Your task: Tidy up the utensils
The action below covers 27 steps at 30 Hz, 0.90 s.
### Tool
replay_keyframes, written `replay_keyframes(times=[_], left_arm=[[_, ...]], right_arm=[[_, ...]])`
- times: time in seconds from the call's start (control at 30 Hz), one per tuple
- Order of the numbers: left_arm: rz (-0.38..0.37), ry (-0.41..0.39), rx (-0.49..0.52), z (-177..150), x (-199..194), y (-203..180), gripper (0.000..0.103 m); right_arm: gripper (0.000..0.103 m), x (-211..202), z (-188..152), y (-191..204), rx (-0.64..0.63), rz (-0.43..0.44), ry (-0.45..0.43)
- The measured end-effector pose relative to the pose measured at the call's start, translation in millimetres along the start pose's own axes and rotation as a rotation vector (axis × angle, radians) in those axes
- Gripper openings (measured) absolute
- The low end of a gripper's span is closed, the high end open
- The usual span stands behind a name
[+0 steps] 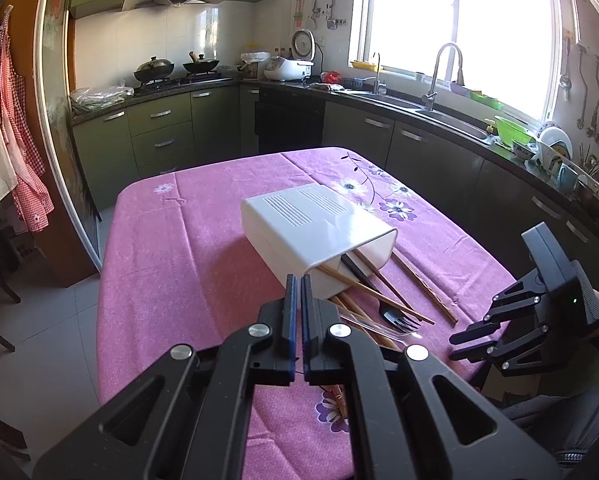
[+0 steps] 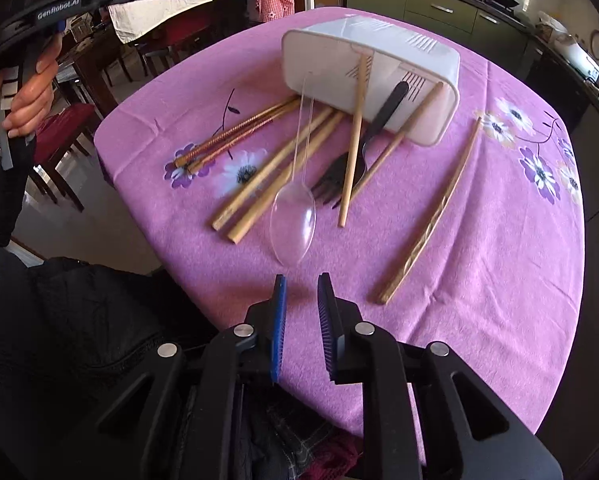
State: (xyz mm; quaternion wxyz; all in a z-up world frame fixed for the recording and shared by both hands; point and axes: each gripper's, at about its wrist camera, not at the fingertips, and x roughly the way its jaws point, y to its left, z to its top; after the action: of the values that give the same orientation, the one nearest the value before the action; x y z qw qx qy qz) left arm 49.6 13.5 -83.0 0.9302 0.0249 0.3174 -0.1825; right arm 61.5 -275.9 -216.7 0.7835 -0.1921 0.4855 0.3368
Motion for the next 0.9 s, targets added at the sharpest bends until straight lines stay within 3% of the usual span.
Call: replay_keyframes(times=[0.2, 0.37, 0.43, 0.5, 0.6, 0.7, 0.73, 0.77, 0.83, 0.9], left_arm=[[-0.007, 0.007, 0.031, -1, 1, -12, 0.002], [-0.003, 0.009, 0.030, -2, 0, -11, 0.002], [-0.002, 0.013, 0.024, -2, 1, -9, 0.002], [0.001, 0.016, 0.022, -3, 1, -8, 0.002], [0.003, 0.017, 0.021, -5, 0, -5, 0.002], [0.002, 0.015, 0.005, -5, 1, 1, 0.002], [0.000, 0.013, -0.003, -5, 1, 2, 0.002], [-0.001, 0.012, -0.009, -4, 2, 4, 0.002], [-0.002, 0.013, -0.018, -3, 4, 5, 0.002], [0.010, 0.013, -0.020, -1, 5, 4, 0.002]], right_arm=[[0.018, 9, 7, 9, -0.030, 0.002, -0.052], [0.005, 22, 31, 8, -0.008, 0.000, -0.096], [0.005, 27, 40, 9, -0.005, 0.003, -0.114], [0.005, 29, 47, 8, 0.004, -0.004, -0.124], [0.018, 10, 48, 9, -0.012, -0.003, -0.150], [0.029, -26, 46, -5, -0.021, -0.111, -0.277], [0.048, -35, 45, -10, -0.040, -0.209, -0.341], [0.058, -40, 42, -11, -0.089, -0.318, -0.399], [0.058, -28, 40, -15, -0.184, -0.464, -0.422], [0.040, -13, 44, -32, -0.148, -0.443, -0.388]])
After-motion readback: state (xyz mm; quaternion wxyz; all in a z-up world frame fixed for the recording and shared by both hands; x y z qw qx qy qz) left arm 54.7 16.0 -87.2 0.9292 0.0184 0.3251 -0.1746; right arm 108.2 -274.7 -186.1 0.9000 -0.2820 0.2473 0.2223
